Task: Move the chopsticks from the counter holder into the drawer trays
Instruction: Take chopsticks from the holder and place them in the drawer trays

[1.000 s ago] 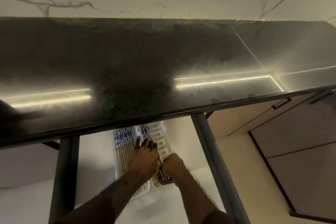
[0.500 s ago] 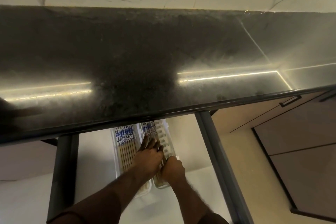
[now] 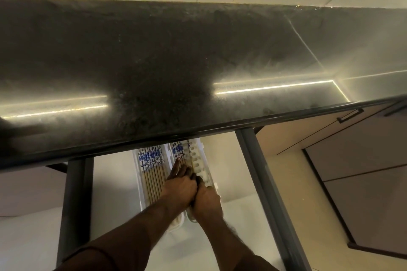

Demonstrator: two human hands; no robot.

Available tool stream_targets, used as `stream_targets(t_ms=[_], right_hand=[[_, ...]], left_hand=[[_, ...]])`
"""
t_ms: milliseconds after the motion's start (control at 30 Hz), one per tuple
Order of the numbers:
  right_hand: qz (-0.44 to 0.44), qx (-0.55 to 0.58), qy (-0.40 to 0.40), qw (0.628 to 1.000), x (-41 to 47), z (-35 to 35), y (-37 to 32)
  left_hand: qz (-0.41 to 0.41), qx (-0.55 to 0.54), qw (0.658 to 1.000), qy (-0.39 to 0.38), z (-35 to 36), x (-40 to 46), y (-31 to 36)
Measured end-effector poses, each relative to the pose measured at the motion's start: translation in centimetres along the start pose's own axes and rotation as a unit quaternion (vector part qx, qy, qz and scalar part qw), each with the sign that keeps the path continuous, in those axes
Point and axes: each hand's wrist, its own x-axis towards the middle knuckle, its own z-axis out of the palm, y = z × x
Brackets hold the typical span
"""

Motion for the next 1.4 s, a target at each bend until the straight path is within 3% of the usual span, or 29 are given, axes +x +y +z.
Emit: stream_targets(t_ms=[167,367,567,733,933,1133,1400], right_hand=[[0.0,-0.024,-0.038,0.999,-0.5,-0.7,-0.5],[0.01,0.001,-0.027,1.0,-2.6,-2.7,-0.9],[-0.027,0.045,0.039,0.998,-7.1,-5.8,-1.4],[-0.053,0.094,0.119,0.987,-13.6,-9.2,-1.3],[-0.113,0.179,0.221,0.952,-22.6,-11.4,-3.2],[-0.192,0.175,0.277,0.925,-28.2,-12.6,-9.0],[-0.268,0.134,0.326,0.897,-30.3,-11.6,-23.2]], left_hand=[[0.005,0.017,1.0,-0.006,-0.6,-0.2,-0.2],[0.017,0.01,1.0,0.023,-2.8,-1.6,0.0],[0.006,-0.111,0.989,0.095,-5.7,-5.8,0.2],[-0.001,-0.265,0.955,0.135,-9.9,-11.8,-0.5],[-0.039,-0.322,0.921,0.213,-14.5,-20.1,-0.9],[-0.029,-0.307,0.902,0.302,-17.0,-28.2,-3.5],[-0.057,-0.295,0.875,0.38,-16.8,-37.0,-16.8]])
